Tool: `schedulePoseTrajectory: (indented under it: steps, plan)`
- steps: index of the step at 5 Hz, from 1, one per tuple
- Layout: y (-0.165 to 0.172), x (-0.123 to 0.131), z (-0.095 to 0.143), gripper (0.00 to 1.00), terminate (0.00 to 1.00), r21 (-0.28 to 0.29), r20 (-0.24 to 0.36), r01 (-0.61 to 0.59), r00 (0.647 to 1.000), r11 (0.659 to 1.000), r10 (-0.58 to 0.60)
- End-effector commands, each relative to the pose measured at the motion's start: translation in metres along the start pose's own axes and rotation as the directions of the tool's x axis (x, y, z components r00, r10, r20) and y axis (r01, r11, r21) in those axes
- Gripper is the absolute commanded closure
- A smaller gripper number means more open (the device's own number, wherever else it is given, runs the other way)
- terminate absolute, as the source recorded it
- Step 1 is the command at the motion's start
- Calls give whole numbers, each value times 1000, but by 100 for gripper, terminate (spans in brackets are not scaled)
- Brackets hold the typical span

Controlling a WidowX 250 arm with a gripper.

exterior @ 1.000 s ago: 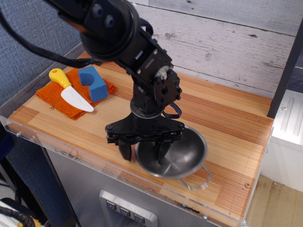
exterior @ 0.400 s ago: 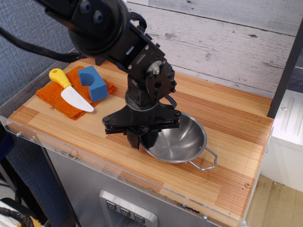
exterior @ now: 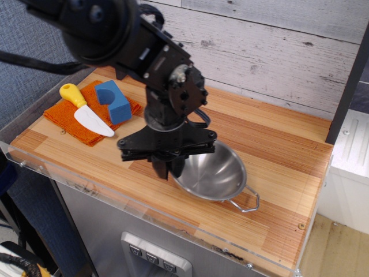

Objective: Pick the vessel and place it in corner.

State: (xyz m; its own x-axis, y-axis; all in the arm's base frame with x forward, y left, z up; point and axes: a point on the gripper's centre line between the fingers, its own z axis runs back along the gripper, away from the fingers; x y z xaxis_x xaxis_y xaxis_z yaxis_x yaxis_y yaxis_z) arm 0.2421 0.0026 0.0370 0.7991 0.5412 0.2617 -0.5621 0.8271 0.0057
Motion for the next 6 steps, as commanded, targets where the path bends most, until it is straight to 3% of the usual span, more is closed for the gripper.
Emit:
schedulePoseTrajectory:
  steps: [1, 3, 6]
  plan:
    - [10, 16, 41, 100, 0, -50, 35, -33, 999, 998, 35]
    - [1, 57, 70, 100, 0, -110, 64, -131, 988, 985, 138]
    - [-11, 121, 47, 100, 0, -85, 48, -249, 966, 965, 254]
